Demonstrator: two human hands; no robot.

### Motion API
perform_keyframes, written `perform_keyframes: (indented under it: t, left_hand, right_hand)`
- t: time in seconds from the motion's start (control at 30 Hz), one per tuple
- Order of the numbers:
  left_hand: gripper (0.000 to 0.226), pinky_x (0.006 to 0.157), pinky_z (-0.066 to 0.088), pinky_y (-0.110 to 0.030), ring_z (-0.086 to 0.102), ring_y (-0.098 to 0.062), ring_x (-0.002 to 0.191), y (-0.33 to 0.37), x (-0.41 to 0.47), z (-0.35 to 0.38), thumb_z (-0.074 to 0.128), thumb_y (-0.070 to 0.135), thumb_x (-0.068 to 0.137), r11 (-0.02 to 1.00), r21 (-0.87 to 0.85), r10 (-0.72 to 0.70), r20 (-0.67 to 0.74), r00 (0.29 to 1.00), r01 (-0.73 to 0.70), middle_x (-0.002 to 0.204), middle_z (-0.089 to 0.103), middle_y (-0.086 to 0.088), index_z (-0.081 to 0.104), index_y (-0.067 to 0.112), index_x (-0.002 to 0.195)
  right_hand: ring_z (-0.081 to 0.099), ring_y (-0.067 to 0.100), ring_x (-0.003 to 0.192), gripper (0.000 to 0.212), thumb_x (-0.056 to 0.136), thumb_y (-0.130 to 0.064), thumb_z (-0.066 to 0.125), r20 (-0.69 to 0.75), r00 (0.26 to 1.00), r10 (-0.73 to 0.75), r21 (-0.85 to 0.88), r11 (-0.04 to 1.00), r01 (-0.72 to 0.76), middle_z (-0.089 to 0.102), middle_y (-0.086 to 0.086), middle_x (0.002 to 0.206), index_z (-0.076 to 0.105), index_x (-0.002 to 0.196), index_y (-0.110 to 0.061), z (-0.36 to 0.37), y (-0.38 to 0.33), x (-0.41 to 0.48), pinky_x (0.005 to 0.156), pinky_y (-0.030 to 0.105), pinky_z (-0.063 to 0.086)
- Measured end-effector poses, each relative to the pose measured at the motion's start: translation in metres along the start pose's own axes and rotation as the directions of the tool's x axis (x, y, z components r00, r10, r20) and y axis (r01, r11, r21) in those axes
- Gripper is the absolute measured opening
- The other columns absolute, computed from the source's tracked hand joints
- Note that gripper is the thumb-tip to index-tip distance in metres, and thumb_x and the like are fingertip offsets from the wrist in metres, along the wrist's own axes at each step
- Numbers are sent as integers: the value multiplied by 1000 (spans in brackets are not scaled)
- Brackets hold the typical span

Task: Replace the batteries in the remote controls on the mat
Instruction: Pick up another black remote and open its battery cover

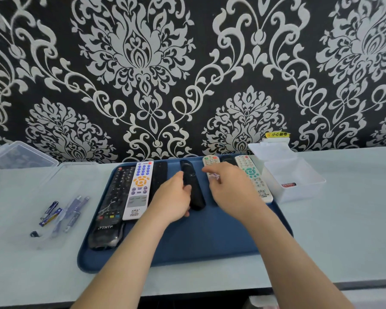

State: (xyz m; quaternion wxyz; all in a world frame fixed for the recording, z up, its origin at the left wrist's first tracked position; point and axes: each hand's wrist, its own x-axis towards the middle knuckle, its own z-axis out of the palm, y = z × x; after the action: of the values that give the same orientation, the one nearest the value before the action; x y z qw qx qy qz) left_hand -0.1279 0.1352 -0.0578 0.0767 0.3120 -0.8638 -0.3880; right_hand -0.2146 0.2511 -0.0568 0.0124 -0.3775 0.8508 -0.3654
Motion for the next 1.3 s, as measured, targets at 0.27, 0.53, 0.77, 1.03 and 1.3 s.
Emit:
perform_keyframes:
  t: [0.27,0.53,0.77,1.03,1.3]
  left_hand:
    - [23,72,39,-36,46,-27,117,-2,-11,-17,45,26,95,715,698,122,-173,977,34,117,57,-3,55,15,112]
    - [22,65,32,-33,53,-29,106,-8,-20,-10,55,31,91,608,794,151,-111,982,-4,106,64,-6,53,15,106]
    - [34,66,39,-36,60,-34,96,-6,-19,-14,56,23,88,811,585,141,-188,972,-4,103,63,-12,44,11,117]
    - [37,87,54,-40,67,-18,94,-14,-4,-33,55,0,88,794,-608,-162,-175,971,23,98,72,-1,59,23,118]
    - [15,58,57,-27,72,-16,74,19,-21,-12,67,24,89,701,-712,-51,-108,993,-41,91,74,-7,64,15,101]
  right_hand:
    - [46,26,111,34,95,-14,47,154,972,-180,-181,962,206,61,-3,127,68,122,-17,15,-2,1,98,24,31]
    - [38,27,112,26,98,-23,43,318,946,-59,-406,893,192,59,-1,120,65,107,-13,34,-15,-5,93,42,38]
    - [39,27,111,30,95,-12,45,313,945,-97,-335,920,205,60,0,123,67,114,-17,42,-19,-4,84,38,34]
    - [63,19,91,35,102,-29,46,279,928,248,642,671,-372,69,10,106,58,132,-15,23,-36,-1,74,29,50]
    - [70,28,93,26,104,-25,45,216,929,300,893,325,-312,73,14,109,65,110,-11,19,-34,1,74,49,58]
